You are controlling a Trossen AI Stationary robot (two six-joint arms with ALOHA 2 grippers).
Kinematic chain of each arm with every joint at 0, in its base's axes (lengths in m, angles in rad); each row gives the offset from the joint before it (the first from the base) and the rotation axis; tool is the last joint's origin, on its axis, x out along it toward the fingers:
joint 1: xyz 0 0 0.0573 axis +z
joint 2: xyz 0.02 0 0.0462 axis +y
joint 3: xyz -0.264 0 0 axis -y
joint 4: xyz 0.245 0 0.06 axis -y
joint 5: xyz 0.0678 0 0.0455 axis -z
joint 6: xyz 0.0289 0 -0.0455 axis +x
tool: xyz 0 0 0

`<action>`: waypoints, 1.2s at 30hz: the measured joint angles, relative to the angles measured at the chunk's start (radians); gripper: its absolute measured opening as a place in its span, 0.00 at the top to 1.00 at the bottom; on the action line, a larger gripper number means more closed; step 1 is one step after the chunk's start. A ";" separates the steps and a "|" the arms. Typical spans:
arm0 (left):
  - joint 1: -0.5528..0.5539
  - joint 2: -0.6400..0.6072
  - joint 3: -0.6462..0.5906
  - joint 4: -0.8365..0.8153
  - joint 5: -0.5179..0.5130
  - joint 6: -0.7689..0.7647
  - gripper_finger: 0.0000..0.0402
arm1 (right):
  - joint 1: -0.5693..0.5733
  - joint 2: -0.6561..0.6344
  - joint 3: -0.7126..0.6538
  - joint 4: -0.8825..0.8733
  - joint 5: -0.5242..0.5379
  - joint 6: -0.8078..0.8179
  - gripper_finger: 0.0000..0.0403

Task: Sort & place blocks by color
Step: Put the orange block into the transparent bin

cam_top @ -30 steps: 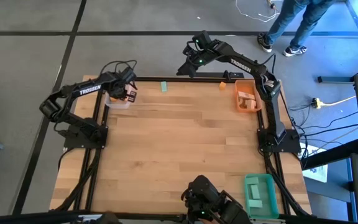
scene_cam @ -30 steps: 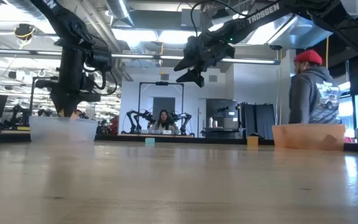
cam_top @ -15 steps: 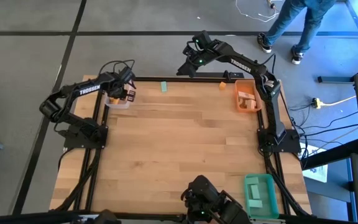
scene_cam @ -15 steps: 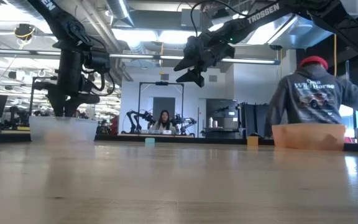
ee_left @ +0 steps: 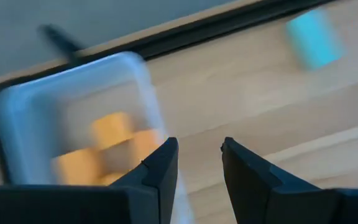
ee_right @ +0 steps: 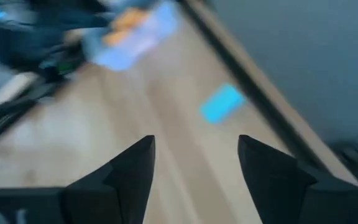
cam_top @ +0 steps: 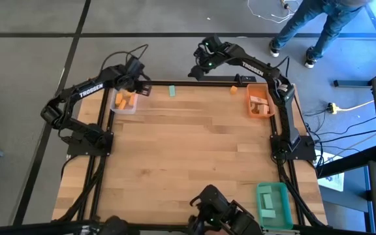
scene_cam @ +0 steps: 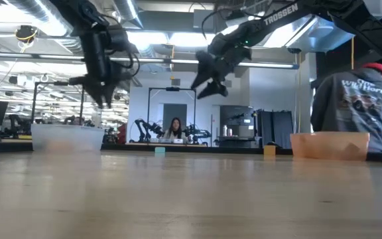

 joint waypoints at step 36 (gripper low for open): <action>-0.045 0.137 0.001 0.402 0.403 -0.180 0.71 | -0.107 0.000 -0.141 -0.530 0.568 0.133 0.43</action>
